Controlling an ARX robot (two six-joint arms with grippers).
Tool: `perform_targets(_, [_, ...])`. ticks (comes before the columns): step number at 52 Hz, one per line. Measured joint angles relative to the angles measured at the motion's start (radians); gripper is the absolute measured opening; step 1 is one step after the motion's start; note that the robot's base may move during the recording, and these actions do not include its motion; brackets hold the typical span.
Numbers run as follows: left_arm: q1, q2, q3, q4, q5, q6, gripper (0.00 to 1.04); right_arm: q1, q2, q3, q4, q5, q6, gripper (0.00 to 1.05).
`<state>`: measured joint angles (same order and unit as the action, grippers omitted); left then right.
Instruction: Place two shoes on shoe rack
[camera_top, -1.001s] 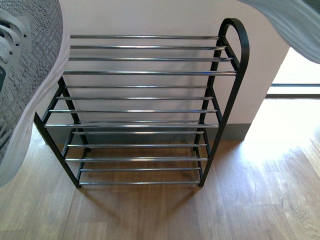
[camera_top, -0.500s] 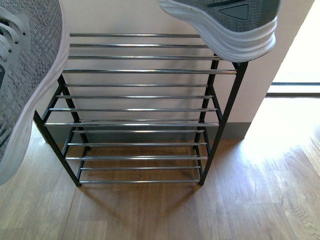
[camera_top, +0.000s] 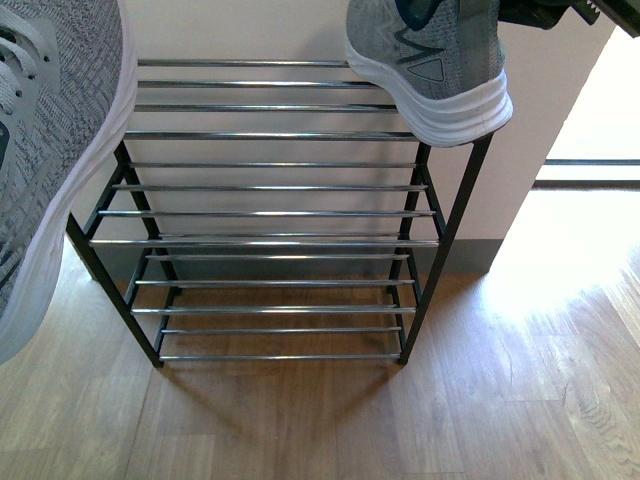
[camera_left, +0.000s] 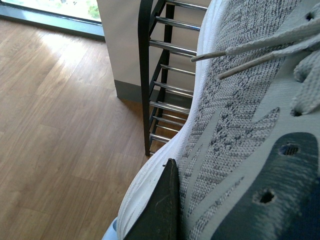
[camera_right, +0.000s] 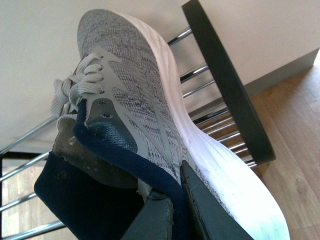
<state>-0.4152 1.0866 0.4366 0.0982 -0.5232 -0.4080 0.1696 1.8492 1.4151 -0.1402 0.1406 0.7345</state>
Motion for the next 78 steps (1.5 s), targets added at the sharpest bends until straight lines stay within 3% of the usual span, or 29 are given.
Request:
perform_targets(25, [0.000,0.000,0.000,0.000,0.000,0.000,0.01,-0.041,0.175,0.160,-0.034,0.019,0.066,0.01])
perform_targets(34, [0.000,0.000,0.000,0.000,0.000,0.000,0.01,-0.046,0.153,0.140,0.042,0.006,0.034,0.36])
perform_targets(41, [0.000,0.000,0.000,0.000,0.000,0.000,0.01,-0.051,0.099,0.091,0.085,-0.032,-0.001,0.54])
perform_targets(58, [0.000,0.000,0.000,0.000,0.000,0.000,0.01,-0.076,-0.090,-0.078,0.175,-0.243,-0.121,0.97])
perform_targets(69, [0.000,0.000,0.000,0.000,0.000,0.000,0.01,-0.137,-0.259,-0.257,0.275,-0.447,-0.222,0.96])
perform_targets(78, [0.000,0.000,0.000,0.000,0.000,0.000,0.01,-0.240,-0.448,-0.436,0.356,-0.666,-0.339,0.96])
